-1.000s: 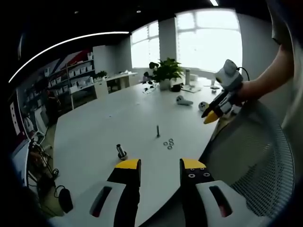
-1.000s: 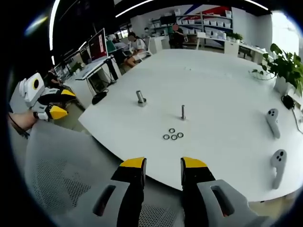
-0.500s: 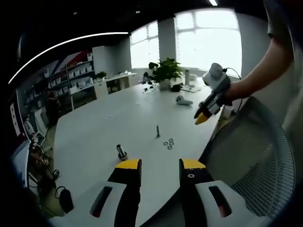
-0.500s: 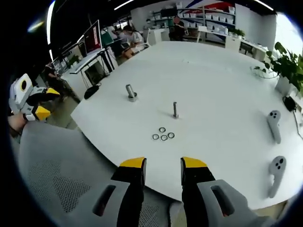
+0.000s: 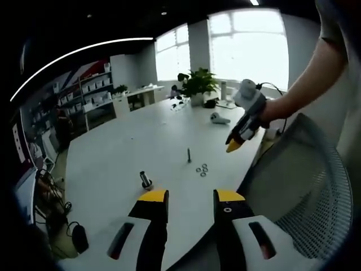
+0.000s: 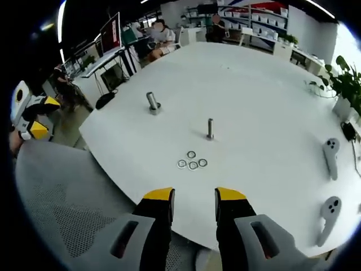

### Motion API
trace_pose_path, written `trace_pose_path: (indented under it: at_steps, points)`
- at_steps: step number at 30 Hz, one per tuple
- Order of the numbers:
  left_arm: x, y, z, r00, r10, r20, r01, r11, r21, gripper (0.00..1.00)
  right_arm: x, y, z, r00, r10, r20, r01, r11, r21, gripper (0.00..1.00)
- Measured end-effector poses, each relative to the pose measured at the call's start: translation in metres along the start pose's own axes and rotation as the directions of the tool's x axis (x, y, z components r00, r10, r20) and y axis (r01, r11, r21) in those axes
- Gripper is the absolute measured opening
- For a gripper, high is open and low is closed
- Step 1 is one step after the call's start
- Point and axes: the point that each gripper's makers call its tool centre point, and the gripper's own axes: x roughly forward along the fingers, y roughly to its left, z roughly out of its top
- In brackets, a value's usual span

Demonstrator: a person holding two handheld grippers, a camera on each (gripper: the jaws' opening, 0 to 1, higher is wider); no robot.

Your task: Place the washer onto the threaded stud by aligning its center hole with the stud, sliding it down to the base, and recovering from edge contact or off-axis alignment until the washer reaches the visible bottom stop.

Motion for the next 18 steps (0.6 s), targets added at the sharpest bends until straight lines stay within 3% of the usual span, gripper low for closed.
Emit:
trace_pose_path:
  at_steps: [11, 18]
  points:
    - [0.000, 0.003, -0.003, 1.000, 0.008, -0.010, -0.009, 1.000, -0.018, 0.29, 0.016, -0.006, 0.006, 1.000, -0.011, -0.025, 0.009, 0.999, -0.049, 0.30]
    - [0.000, 0.004, -0.004, 1.000, 0.015, -0.014, -0.016, 1.000, -0.020, 0.29, 0.034, 0.005, 0.000, 0.997, 0.016, -0.079, -0.025, 0.993, -0.113, 0.29]
